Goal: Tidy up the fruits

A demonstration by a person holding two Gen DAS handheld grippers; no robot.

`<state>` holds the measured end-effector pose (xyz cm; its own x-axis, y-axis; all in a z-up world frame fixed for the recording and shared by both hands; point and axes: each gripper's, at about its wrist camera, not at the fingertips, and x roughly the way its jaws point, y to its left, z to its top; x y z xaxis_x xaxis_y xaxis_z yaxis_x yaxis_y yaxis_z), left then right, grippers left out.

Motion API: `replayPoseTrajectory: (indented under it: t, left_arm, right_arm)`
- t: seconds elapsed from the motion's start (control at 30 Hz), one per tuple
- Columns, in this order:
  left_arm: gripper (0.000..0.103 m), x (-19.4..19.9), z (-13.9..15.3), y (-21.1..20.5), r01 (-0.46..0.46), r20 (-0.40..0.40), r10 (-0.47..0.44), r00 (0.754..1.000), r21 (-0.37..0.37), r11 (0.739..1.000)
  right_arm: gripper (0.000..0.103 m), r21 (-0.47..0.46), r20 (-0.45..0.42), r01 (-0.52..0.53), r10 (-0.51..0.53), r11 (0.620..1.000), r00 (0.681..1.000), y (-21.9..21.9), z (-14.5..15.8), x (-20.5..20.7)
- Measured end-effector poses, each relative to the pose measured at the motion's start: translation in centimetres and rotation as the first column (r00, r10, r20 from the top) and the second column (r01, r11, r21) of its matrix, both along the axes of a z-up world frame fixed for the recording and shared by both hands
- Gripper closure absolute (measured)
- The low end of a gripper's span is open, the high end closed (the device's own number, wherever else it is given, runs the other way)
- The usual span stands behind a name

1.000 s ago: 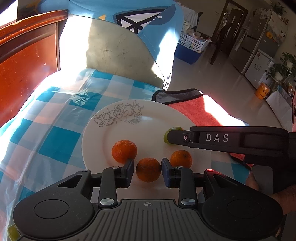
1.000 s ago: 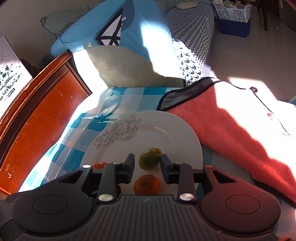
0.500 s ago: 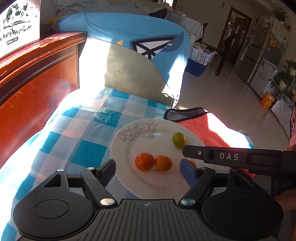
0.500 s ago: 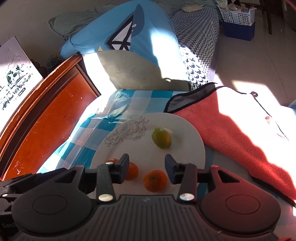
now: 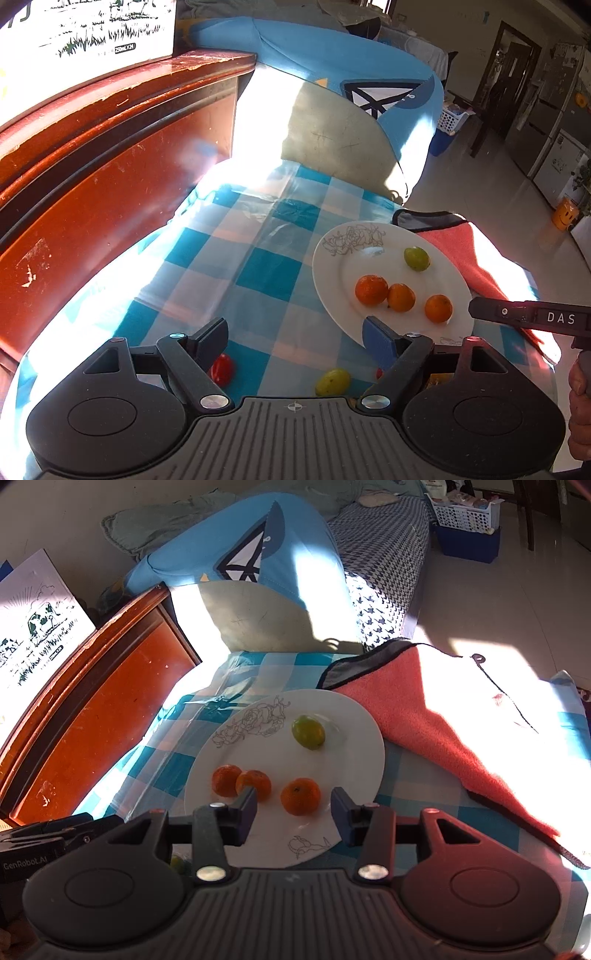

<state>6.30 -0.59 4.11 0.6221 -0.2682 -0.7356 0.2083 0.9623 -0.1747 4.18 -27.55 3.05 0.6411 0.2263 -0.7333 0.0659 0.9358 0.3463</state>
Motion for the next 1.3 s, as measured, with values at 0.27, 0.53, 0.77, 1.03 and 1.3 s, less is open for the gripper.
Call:
replayPoseTrajectory:
  t: [0.27, 0.53, 0.77, 1.03, 1.3]
  left_arm:
    - [0.022, -0.6, -0.8, 3.6, -0.099, -0.035, 0.099, 0.994, -0.001, 0.995]
    - [0.022, -1.1, -2.7, 5.2, -0.151, -0.087, 0.153, 0.984, 0.025, 0.988]
    - [0.025, -1.4, -3.9, 5.2, -0.152, -0.094, 0.16, 0.983, 0.09, 0.984]
    - [0.027, -1.4, -5.2, 4.5, -0.121, -0.11, 0.137, 0.984, 0.144, 0.982]
    - [0.028, -1.1, -5.8, 4.2, -0.107, -0.118, 0.125, 0.985, 0.155, 0.982]
  right_arm:
    - [0.057, -0.038, -0.038, -0.042, 0.04, 0.998, 0.998, 0.9, -0.5, -2.9]
    - [0.057, -0.024, -0.078, -0.016, 0.014, 1.0, 0.997, 1.5, -1.3, -4.8]
    - [0.057, -0.019, -0.121, 0.033, -0.035, 0.999, 0.992, 1.0, -2.1, -5.2]
    - [0.057, -0.047, -0.15, 0.017, -0.024, 0.999, 0.988, 1.4, -3.0, -5.1]
    - [0.057, -0.109, -0.145, -0.013, -0.003, 0.994, 0.989, 2.6, -3.5, -4.8]
